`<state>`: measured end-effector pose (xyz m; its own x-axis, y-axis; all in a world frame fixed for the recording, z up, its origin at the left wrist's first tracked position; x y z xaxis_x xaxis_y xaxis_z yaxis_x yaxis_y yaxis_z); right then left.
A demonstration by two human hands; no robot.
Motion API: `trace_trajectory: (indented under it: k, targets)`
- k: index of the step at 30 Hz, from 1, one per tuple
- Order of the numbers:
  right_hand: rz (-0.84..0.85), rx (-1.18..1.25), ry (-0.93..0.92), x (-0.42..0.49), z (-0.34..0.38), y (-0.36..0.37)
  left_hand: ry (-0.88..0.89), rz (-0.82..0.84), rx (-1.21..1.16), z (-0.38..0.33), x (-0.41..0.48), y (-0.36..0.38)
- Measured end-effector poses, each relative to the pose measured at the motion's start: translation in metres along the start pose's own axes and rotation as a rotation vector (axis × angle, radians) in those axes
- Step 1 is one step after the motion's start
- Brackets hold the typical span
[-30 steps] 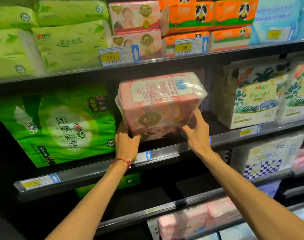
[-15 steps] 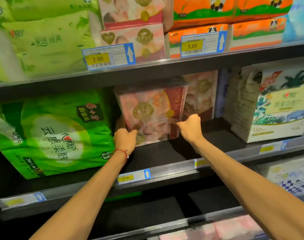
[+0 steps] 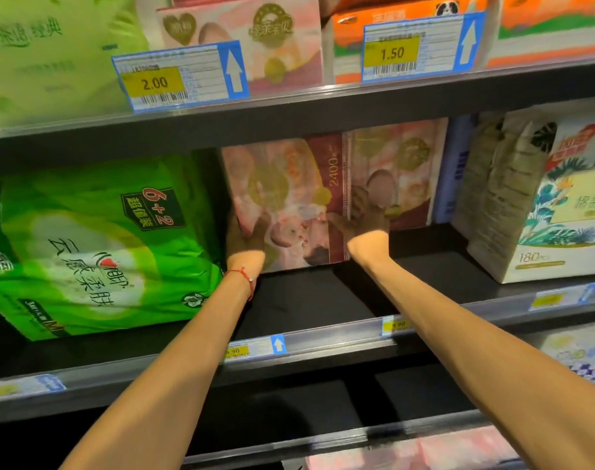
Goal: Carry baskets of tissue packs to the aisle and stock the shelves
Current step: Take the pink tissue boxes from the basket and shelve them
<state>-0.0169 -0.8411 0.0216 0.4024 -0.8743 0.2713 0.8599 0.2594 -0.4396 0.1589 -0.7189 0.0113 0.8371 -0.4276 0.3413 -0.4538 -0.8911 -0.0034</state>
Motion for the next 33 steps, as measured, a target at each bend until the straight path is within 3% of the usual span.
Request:
trace_trajectory:
  k: [2,5,7,10,12,14,16,21,27,33]
  targets:
    - [-0.006,-0.014,0.027,-0.002,0.000,-0.002,0.003,-0.018,0.037,0.006,0.002,0.000]
    - [-0.107,0.127,-0.198,-0.006,0.007,-0.005,-0.051,-0.025,0.081,0.008,-0.001,0.001]
    - [-0.078,0.173,-0.143,-0.009,0.008,-0.005,-0.108,-0.014,0.175,-0.018,-0.022,-0.001]
    - [-0.035,-0.173,-0.001,-0.031,0.014,-0.020,-0.191,0.069,0.353,-0.038,-0.046,-0.002]
    - [-0.060,-0.391,-0.065,-0.049,0.020,-0.031,-0.176,0.081,0.466,-0.040,-0.057,-0.005]
    - [-0.109,-0.514,-0.229,-0.067,0.028,-0.039,-0.061,0.129,0.580,-0.049,-0.074,-0.008]
    - [-0.119,-0.633,-0.350,-0.086,0.030,-0.043,0.164,0.203,0.736,-0.054,-0.089,-0.015]
    - [-0.130,-0.804,-0.449,-0.138,0.036,-0.058,0.666,0.271,1.135,-0.060,-0.115,-0.047]
    - [-0.153,-0.972,-0.435,-0.223,0.036,-0.055,0.980,0.331,1.150,-0.059,-0.161,-0.087]
    - [-0.130,-1.072,-0.299,-0.315,0.032,-0.030,1.078,0.497,1.145,-0.042,-0.213,-0.137]
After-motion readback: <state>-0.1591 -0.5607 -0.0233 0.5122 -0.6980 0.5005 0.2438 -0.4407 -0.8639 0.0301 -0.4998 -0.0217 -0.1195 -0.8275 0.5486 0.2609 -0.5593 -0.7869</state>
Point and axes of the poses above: each hand's wrist, its own x-axis towards the middle knuckle, its own y-axis out of the palm, z = x × y, the point moved 2 cm from there along x, towards the middle knuckle, and after that the axes turned 5 degrees about x, right-handed, at the moved point
